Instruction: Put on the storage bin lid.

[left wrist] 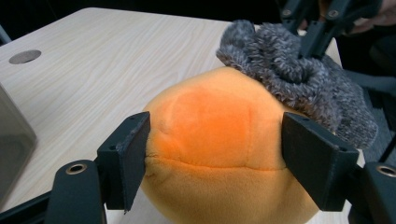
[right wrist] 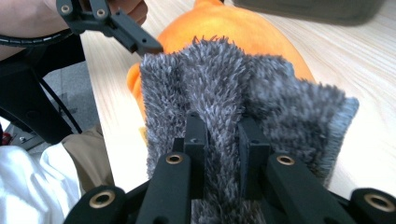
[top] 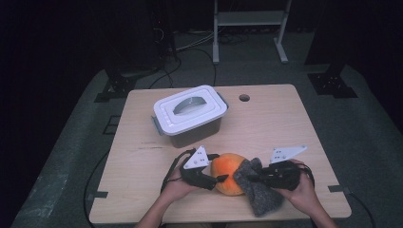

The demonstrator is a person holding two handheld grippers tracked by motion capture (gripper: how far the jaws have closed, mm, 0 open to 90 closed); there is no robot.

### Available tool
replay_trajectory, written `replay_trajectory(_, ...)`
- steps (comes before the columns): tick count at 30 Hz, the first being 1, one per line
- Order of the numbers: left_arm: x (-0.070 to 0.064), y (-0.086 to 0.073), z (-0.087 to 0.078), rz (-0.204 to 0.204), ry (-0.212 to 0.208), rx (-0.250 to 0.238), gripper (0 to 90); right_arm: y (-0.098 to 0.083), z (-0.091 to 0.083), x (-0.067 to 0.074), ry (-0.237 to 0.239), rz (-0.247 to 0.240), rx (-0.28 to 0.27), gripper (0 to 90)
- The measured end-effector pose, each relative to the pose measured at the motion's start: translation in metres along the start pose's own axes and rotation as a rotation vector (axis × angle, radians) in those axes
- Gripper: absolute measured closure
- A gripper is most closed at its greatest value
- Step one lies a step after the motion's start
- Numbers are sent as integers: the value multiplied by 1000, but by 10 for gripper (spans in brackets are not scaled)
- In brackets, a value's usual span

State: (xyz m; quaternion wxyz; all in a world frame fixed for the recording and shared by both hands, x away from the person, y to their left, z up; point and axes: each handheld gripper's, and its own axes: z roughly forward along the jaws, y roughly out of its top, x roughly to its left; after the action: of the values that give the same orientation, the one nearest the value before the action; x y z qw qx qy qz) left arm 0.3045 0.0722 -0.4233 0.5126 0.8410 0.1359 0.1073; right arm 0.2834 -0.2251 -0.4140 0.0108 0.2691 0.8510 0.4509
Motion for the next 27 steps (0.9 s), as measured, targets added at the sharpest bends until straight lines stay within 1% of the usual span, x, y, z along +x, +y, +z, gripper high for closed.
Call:
replay_trajectory(1, 0, 1, 1, -7, 2, -4, 260, 0, -4, 2, -6, -2, -8, 763)
replay_trajectory(3, 1, 2, 2, -18, 4, -9, 257, 2, -4, 4, -8, -11, -14, 764)
replay_trajectory(5, 2, 3, 1, -2, 8, -2, 226, 6, 1, 5, -13, -25, -9, 764)
replay_trajectory(6, 1, 4, -5, 39, 8, -14, 151, 7, 5, 3, -6, -25, -6, 765)
replay_trajectory(7, 1, 4, -5, 39, 8, -14, 120, 7, 5, 3, -6, -25, -6, 765)
replay_trajectory(8, 0, 4, -8, 50, 12, -23, 120, 6, 8, 0, 2, -14, -10, 766)
replay_trajectory(9, 0, 4, -11, 52, 13, -37, 100, 6, 8, -1, 3, -7, -13, 767)
replay_trajectory(10, 0, 3, -15, 47, 0, -47, 91, 5, 8, -2, 4, -1, -18, 767)
replay_trajectory(11, 0, 3, -17, 48, -3, -50, 93, 5, 7, -4, -6, 9, -23, 767)
replay_trajectory(12, -1, 2, -17, 52, -5, -45, 93, 5, 7, -4, -6, 9, -23, 767)
replay_trajectory(13, -2, 1, -17, 65, -15, -22, 114, 4, 6, -5, -8, 12, -24, 767)
replay_trajectory(14, -3, -1, -15, 86, -11, -1, 182, 4, 5, -5, -11, 17, -26, 767)
replay_trajectory(15, -5, -2, -13, 105, 5, 18, 230, 3, 5, -6, -13, 21, -26, 767)
replay_trajectory(16, -6, -3, -11, 116, 10, 28, 244, 3, 5, -5, -14, 24, -24, 767)
replay_trajectory(17, -6, -3, -10, 106, 6, 23, 258, 4, 4, -5, -16, 21, -21, 767)
replay_trajectory(18, -6, -3, -10, 100, 13, 21, 265, 5, 4, -3, -25, 17, -16, 767)
replay_trajectory(19, -5, -2, -9, 89, 15, 16, 264, 10, 0, 3, -29, 1, -28, 767)
replay_trajectory(20, -4, -2, -9, 81, 11, 11, 264, 10, 0, 3, -29, 1, -28, 767)
replay_trajectory(22, -3, -1, -7, 63, 7, -5, 261, 18, -2, 8, -3, -18, -58, 767)
replay_trajectory(23, -3, -1, -6, 61, 6, -7, 254, 28, -1, 15, 7, -48, -69, 767)
replay_trajectory(24, -3, 0, -6, 60, 7, -7, 254, 28, -1, 15, 7, -48, -69, 767)
replay_trajectory(25, -3, 1, -5, 56, 13, -1, 252, 31, 1, 17, 9, -61, -65, 767)
replay_trajectory(26, -2, 1, -5, 49, 16, 4, 246, 35, 6, 19, 9, -76, -55, 767)
replay_trajectory(27, -2, 0, -5, 43, 17, 7, 230, 36, 13, 20, 9, -89, -28, 766)
